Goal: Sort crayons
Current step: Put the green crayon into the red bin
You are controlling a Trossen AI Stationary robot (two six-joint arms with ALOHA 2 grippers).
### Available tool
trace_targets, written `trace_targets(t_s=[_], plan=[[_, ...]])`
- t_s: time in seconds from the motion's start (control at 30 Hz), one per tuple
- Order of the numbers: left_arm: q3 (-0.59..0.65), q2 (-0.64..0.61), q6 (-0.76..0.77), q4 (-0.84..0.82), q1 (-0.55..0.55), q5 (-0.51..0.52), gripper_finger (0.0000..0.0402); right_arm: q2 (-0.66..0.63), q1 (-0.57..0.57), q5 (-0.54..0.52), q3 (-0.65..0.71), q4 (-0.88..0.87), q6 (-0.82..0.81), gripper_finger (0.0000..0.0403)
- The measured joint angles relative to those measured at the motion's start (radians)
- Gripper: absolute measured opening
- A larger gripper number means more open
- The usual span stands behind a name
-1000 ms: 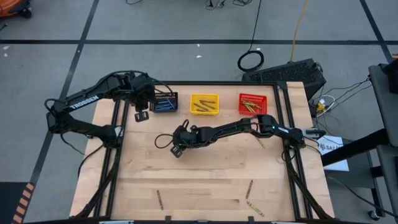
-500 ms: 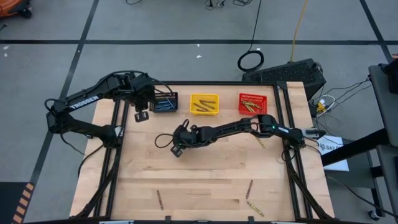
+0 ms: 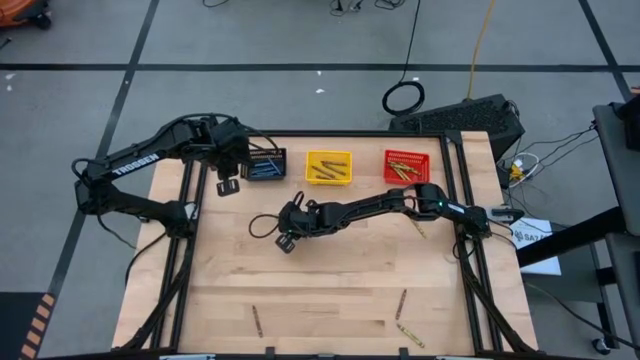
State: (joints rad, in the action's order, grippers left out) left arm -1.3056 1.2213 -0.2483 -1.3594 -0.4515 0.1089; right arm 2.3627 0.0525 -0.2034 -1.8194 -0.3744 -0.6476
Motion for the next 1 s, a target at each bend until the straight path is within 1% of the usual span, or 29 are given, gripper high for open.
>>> trace_targets(t_s=[0.47, 0.8, 1.0], plan=[[0.0, 0.0, 0.002, -0.001, 0.0, 0.0, 0.0065, -0.018, 0.002, 0.009, 0.001, -0.004, 0.041, 0.0], [0.0, 0.0, 0.001, -0.002, 0.0, 0.0, 0.0065, -0.074, 0.002, -0.003, 0.0, 0.017, 0.094, 0.0], [0.0, 0.0, 0.002, -0.004, 0.0, 0.0, 0.0065, -0.1, -0.012, -0.011, -0.001, -0.091, 0.118, 0.0]])
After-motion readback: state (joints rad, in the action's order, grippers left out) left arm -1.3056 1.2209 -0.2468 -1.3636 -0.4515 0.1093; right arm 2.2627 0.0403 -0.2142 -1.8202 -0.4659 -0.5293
